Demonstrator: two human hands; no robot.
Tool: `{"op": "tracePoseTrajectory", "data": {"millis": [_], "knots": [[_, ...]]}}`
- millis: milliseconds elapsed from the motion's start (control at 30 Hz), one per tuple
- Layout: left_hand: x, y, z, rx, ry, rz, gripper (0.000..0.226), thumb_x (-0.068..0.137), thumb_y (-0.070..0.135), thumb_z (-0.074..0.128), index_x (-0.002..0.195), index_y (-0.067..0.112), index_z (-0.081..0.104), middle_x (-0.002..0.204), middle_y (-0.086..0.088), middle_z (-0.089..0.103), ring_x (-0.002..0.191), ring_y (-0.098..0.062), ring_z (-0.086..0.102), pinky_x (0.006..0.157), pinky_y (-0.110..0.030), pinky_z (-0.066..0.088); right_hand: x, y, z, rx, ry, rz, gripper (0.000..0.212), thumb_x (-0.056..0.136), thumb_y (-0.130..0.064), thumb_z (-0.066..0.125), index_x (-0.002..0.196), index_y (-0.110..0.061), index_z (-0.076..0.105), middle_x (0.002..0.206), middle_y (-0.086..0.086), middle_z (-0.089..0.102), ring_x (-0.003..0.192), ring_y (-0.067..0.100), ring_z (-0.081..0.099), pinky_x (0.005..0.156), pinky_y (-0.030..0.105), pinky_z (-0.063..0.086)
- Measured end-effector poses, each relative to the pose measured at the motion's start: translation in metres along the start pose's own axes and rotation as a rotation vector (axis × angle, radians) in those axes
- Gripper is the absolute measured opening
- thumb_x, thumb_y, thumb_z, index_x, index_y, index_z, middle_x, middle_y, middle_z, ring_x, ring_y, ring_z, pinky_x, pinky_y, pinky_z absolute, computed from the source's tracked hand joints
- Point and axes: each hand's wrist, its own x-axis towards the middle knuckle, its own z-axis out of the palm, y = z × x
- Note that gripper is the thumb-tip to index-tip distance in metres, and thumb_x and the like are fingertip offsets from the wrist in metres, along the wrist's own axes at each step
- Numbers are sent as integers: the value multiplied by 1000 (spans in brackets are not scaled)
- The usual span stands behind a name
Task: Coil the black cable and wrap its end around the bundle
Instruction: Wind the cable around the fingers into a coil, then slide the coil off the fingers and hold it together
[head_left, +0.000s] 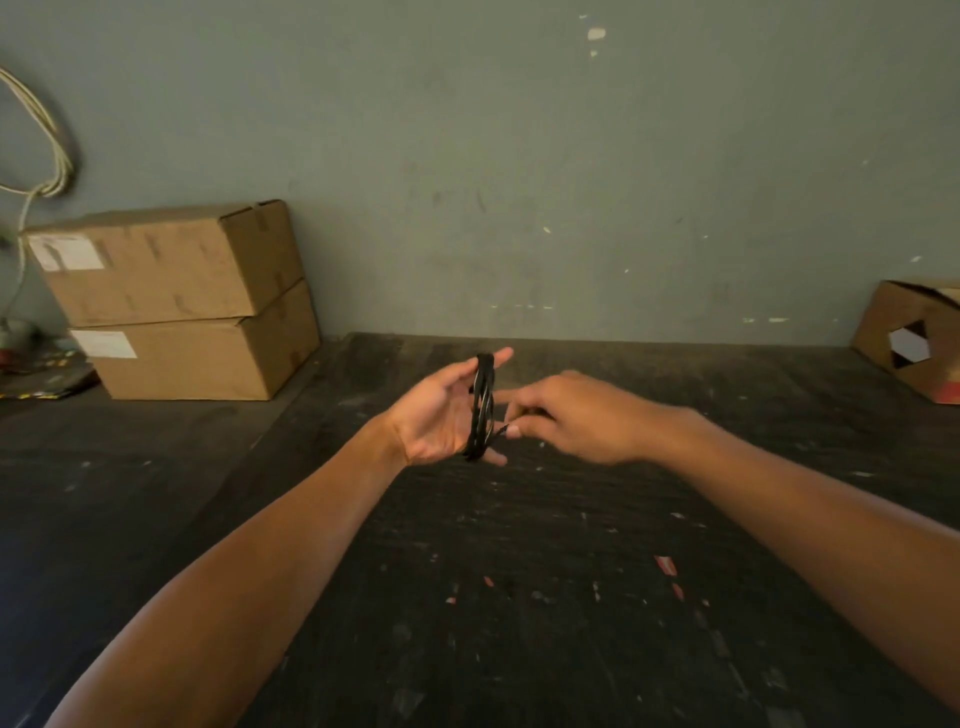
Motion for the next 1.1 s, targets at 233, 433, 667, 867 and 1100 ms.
{"op": "tracePoseTrajectory", "data": {"millis": [233, 433, 667, 867, 1100], "knots": [[1, -15, 23, 81, -120, -145, 47, 101, 48, 32, 146, 39, 42, 154, -11, 44, 139, -47, 38, 108, -75, 24, 9, 10, -54, -170, 83, -80, 10, 91, -28, 64, 96, -26, 72, 77, -18, 66, 67, -5, 54, 69, 32, 47], [-5, -8, 37, 81, -355, -155, 52, 101, 48, 36, 152, 35, 35, 159, -15, 35, 145, -50, 24, 102, -63, 37, 4, 33, -66, 200, 201, -58, 10, 92, -15, 66, 99, -12, 72, 90, 3, 74, 80, 13, 66, 74, 27, 50], [-11, 3, 51, -52, -488, -63, 41, 102, 39, 36, 116, 12, 62, 137, -20, 57, 134, -54, 41, 107, -68, 22, -5, 55, -43, 603, 211, 33, 9, 93, -17, 62, 97, -23, 68, 81, -4, 74, 76, 9, 68, 72, 27, 54], [-17, 7, 54, -230, -502, 29, 50, 98, 52, 41, 87, 7, 60, 86, -13, 65, 85, -34, 69, 106, -78, 22, -5, 47, -9, 908, 349, 15, 9, 90, -19, 65, 90, -27, 67, 82, -10, 73, 79, 6, 67, 66, 24, 53], [-19, 20, 55, -287, -288, 143, 39, 98, 40, 47, 67, 16, 48, 53, 3, 43, 41, -7, 25, 72, -37, 58, -2, 26, 23, 1050, 576, 36, 10, 96, -18, 59, 93, -23, 68, 88, -6, 74, 86, 10, 68, 70, 27, 56]]}}
